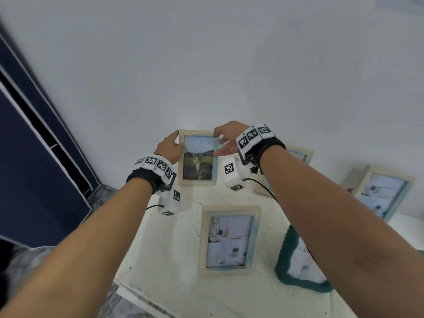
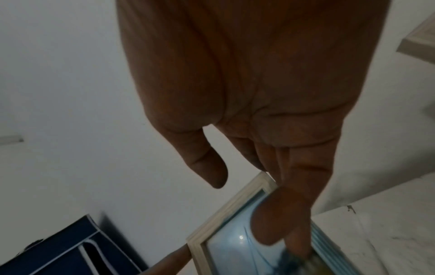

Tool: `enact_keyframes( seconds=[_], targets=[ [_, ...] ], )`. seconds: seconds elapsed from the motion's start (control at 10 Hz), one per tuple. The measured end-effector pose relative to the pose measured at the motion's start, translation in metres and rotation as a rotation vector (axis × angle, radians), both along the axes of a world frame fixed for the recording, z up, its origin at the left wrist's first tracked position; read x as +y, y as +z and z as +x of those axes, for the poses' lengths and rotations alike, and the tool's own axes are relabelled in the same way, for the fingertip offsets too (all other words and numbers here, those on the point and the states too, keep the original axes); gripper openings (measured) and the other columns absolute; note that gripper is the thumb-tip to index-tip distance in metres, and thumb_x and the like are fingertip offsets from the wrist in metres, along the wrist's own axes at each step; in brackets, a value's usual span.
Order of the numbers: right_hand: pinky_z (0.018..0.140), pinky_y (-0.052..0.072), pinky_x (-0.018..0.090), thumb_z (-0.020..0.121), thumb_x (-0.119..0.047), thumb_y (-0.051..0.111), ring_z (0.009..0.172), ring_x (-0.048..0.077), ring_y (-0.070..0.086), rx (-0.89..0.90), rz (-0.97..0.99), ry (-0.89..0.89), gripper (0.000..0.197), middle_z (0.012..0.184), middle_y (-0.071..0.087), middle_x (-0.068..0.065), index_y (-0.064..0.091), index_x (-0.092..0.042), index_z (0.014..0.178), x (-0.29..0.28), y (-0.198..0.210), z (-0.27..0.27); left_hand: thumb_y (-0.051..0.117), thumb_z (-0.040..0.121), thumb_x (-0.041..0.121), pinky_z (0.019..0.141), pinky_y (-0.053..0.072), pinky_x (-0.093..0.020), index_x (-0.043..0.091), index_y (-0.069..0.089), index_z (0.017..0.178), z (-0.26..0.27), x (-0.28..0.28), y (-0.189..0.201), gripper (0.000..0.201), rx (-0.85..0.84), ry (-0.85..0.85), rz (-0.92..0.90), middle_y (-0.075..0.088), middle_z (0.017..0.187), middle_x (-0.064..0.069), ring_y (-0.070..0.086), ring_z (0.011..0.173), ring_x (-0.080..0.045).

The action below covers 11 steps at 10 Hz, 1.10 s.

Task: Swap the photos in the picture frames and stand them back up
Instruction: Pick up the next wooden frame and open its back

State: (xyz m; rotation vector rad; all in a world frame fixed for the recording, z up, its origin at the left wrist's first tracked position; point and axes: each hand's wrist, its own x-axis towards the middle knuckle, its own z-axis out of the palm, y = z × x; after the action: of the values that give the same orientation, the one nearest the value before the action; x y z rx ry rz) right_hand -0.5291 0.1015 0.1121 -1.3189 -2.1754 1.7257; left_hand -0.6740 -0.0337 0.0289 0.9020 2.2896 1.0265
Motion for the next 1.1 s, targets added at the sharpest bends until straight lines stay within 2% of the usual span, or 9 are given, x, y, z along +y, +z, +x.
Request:
enact_keyframes(
  seconds=[0.2, 0.3, 0.4, 0.5, 0.7, 0.8, 0.9, 1.0, 1.1],
  targets=[
    [0.079, 0.059, 0.041, 0.081, -0.013, 0.066, 0.098, 0.030, 0.066, -0.003, 0.056, 0.080, 0.040, 0.122, 0.060, 0.016, 0.057, -0.004, 0.119, 0.000, 0.012, 0.006, 0.037, 0.102, 0.015, 0.090, 0.040, -0.031, 0.022, 0.019, 0.155, 0.014, -0.016, 0.019, 0.057, 0.206, 0.019, 0.044, 0.059, 0.126, -0.020, 0.055, 0.115, -0.036],
    [0.076, 0.060, 0.040, 0.090, -0.004, 0.056, 0.072, 0.026, 0.069, 0.152, 0.016, 0.000, 0.009, 0.108, 0.060, 0.015, 0.059, -0.001, 0.097, -0.004, 0.035, 0.020, 0.039, 0.102, 0.014, 0.086, 0.033, -0.024, 0.027, 0.021, 0.155, 0.026, -0.025, 0.049, 0.057, 0.271, 0.024, 0.168, 0.060, 0.116, -0.015, 0.056, 0.112, -0.033],
    [0.068, 0.056, 0.032, 0.088, -0.003, 0.055, 0.064, 0.021, 0.060, 0.315, 0.069, -0.092, 0.005, 0.098, 0.060, 0.013, 0.061, -0.002, 0.088, -0.008, 0.063, 0.046, 0.042, 0.101, 0.017, 0.091, 0.042, -0.026, 0.033, 0.023, 0.154, 0.041, -0.029, 0.085, 0.058, 0.299, -0.002, 0.298, 0.061, 0.123, -0.009, 0.060, 0.103, -0.025],
    [0.065, 0.051, 0.027, 0.084, -0.003, 0.056, 0.070, 0.019, 0.057, 0.482, 0.142, -0.117, 0.022, 0.091, 0.062, 0.009, 0.068, -0.002, 0.102, -0.013, 0.079, 0.085, 0.045, 0.100, 0.018, 0.089, 0.054, -0.039, 0.038, 0.029, 0.151, 0.068, -0.037, 0.118, 0.057, 0.220, -0.043, 0.436, 0.064, 0.112, 0.000, 0.064, 0.093, -0.028],
    [0.085, 0.054, 0.035, 0.090, -0.010, 0.052, 0.095, 0.019, 0.067, 0.719, 0.199, 0.028, 0.052, 0.106, 0.070, 0.012, 0.048, -0.029, 0.139, -0.060, 0.084, 0.193, 0.049, 0.100, 0.013, 0.066, 0.046, -0.019, 0.036, 0.039, 0.147, 0.155, -0.067, 0.152, 0.053, 0.020, -0.163, 0.598, 0.067, 0.094, 0.008, 0.062, 0.081, -0.005],
    [0.099, 0.047, 0.051, 0.091, -0.019, 0.055, 0.108, 0.039, 0.061, 0.776, 0.149, 0.045, 0.060, 0.122, 0.060, 0.023, 0.037, -0.043, 0.143, -0.087, 0.060, 0.250, 0.048, 0.099, 0.010, 0.068, 0.044, -0.024, 0.041, 0.046, 0.140, 0.205, -0.078, 0.141, 0.051, -0.106, -0.218, 0.613, 0.062, 0.085, 0.010, 0.059, 0.079, -0.006],
    [0.099, 0.048, 0.035, 0.097, -0.010, 0.051, 0.119, 0.014, 0.059, 0.816, 0.120, -0.019, 0.065, 0.137, 0.054, -0.016, 0.026, -0.041, 0.148, -0.114, 0.031, 0.306, 0.050, 0.099, 0.010, 0.067, 0.045, -0.023, 0.041, 0.047, 0.138, 0.260, -0.085, 0.117, 0.050, -0.215, -0.245, 0.575, 0.058, 0.084, 0.009, 0.056, 0.073, -0.004],
    [0.082, 0.042, 0.002, 0.097, 0.001, 0.042, 0.107, -0.024, 0.050, 0.815, 0.090, -0.157, 0.063, 0.113, 0.052, -0.049, 0.022, -0.032, 0.147, -0.137, -0.001, 0.358, 0.051, 0.099, 0.014, 0.066, 0.045, -0.019, 0.039, 0.044, 0.140, 0.316, -0.088, 0.083, 0.049, -0.255, -0.253, 0.472, 0.058, 0.095, 0.005, 0.054, 0.074, -0.007],
    [0.097, 0.046, 0.017, 0.094, -0.009, 0.050, 0.121, -0.010, 0.049, 0.741, 0.051, -0.275, 0.063, 0.128, 0.051, -0.039, 0.031, -0.041, 0.144, -0.152, -0.040, 0.410, 0.052, 0.099, 0.017, 0.070, 0.047, -0.019, 0.048, 0.040, 0.136, 0.364, -0.092, 0.049, 0.049, -0.231, -0.291, 0.353, 0.061, 0.104, 0.010, 0.058, 0.080, -0.014]
  ],
)
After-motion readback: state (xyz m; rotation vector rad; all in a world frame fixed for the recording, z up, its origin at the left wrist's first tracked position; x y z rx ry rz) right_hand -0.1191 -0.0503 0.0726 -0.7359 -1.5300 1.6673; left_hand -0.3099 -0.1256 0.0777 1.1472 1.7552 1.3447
